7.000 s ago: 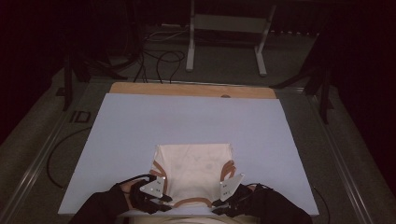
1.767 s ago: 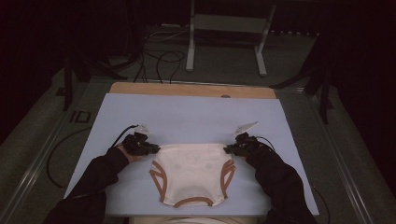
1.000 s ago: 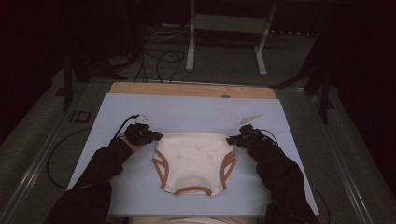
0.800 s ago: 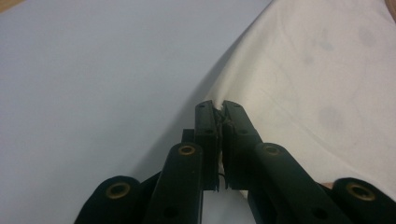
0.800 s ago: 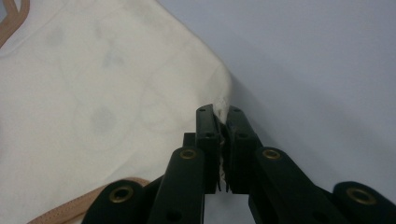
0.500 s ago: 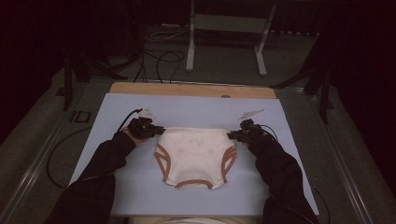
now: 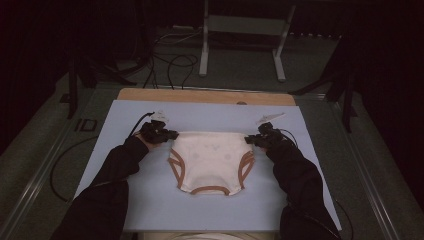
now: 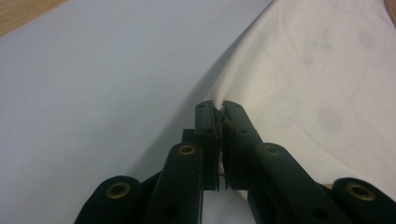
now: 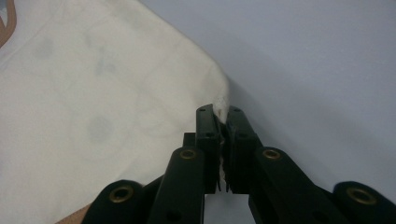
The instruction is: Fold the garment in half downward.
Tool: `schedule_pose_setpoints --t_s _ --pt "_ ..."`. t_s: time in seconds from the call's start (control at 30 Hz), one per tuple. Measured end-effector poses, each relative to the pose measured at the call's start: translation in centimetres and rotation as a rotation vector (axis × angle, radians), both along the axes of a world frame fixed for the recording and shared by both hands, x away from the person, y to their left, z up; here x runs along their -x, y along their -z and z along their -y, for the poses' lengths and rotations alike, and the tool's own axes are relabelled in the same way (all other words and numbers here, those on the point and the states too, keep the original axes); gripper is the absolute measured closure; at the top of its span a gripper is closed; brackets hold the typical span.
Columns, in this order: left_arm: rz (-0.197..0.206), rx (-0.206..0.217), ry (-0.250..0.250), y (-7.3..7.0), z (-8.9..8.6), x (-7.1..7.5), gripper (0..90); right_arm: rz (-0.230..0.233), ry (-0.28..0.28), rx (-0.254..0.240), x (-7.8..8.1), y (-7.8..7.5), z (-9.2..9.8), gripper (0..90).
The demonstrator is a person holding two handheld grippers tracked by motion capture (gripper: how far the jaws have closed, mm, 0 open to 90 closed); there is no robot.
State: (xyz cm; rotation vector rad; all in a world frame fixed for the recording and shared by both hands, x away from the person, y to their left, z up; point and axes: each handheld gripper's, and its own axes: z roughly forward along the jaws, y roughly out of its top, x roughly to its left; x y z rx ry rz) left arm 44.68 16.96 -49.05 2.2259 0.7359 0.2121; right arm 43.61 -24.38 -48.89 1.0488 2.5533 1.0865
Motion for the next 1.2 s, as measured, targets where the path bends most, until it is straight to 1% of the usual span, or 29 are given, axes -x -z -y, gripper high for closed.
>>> schedule_pose_setpoints --t_s 0.1,0.3,0.5,0.57,0.63,0.73,0.77,0.87,1.0,1.17,1.2 --pt "0.016 -0.002 0.001 -0.1 0.2 -0.3 86.0 0.002 0.010 0.010 -0.3 0.0 0.0 86.3" --pt "0.016 -0.012 -0.010 0.1 0.4 -1.0 86.0 0.002 0.030 0.014 -1.0 0.1 -0.1 86.4" --pt "0.033 -0.019 -0.020 0.1 0.6 -1.5 86.0 0.015 0.043 0.013 -1.6 -0.1 -0.1 86.3" --pt "0.031 -0.014 -0.030 0.2 0.5 -1.7 86.0 0.015 0.046 0.014 -1.8 -0.2 -0.1 86.3" --pt "0.035 -0.026 -0.027 0.1 0.6 -1.9 85.9 0.018 0.047 0.016 -2.1 -0.2 -0.2 86.3" --pt "0.033 -0.018 -0.033 0.2 0.6 -2.3 86.0 0.018 0.056 0.028 -2.5 -0.3 -0.4 86.3" --pt "0.038 -0.019 -0.031 0.2 0.7 -2.3 86.0 0.016 0.061 0.035 -2.6 -0.3 -0.5 86.3" --pt "0.043 -0.027 -0.033 0.2 0.6 -2.6 85.9 0.014 0.064 0.041 -3.0 -0.3 -0.6 86.3" --pt "0.048 -0.033 -0.050 0.2 0.8 -3.1 85.8 0.012 0.075 0.045 -3.6 -0.2 -0.8 86.4" --pt "0.039 -0.055 -0.062 0.5 1.1 -3.8 85.8 0.010 0.080 0.052 -4.2 0.1 -1.0 86.3" --pt "0.038 -0.051 -0.069 0.6 1.1 -3.9 85.7 0.006 0.084 0.050 -4.3 0.1 -1.0 86.3"
